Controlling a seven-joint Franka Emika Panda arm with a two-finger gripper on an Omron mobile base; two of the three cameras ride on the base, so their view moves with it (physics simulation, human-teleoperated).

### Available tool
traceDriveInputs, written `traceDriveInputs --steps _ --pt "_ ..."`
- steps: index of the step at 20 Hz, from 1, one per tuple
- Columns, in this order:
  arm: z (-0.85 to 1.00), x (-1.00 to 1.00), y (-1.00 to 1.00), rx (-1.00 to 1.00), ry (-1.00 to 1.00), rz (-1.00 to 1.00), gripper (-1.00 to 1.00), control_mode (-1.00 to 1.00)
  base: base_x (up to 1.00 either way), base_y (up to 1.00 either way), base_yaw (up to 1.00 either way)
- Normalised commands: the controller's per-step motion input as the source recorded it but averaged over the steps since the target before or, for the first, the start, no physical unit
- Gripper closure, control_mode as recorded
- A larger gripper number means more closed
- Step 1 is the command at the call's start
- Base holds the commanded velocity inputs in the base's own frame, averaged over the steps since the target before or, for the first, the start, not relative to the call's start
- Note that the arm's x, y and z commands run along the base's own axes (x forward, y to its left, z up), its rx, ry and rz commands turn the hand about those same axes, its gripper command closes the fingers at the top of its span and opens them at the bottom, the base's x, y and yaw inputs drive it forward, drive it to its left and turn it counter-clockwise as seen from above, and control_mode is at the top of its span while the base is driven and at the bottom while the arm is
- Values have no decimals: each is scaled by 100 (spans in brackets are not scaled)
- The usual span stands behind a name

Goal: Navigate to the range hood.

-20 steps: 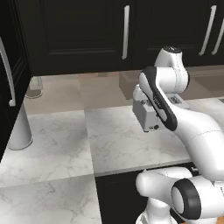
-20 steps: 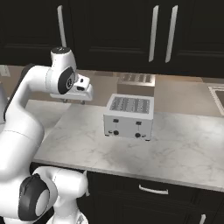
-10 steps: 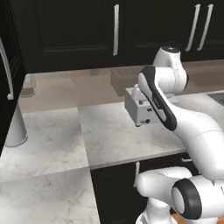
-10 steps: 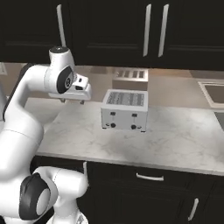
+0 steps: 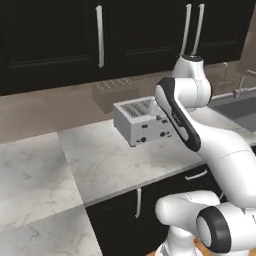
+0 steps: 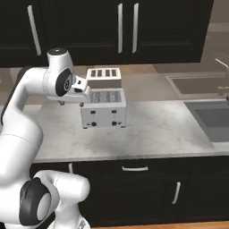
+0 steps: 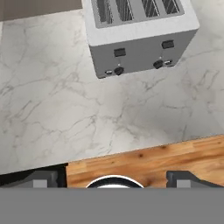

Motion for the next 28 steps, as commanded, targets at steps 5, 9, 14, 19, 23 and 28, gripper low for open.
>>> traceDriveInputs --steps 5,9,14,19,23,28 --pt "0 0 0 0 0 0 -100 100 0 -10 -50" --pt "0 0 0 0 0 0 -100 100 2 -30 -55" --pt "0 0 0 0 0 0 -100 100 12 -22 -58" --pt "0 0 0 0 0 0 -100 100 29 -2 -56" --pt "0 0 0 0 0 0 -100 100 24 -3 -54" --pt "0 0 0 0 0 0 -100 100 28 -6 -53"
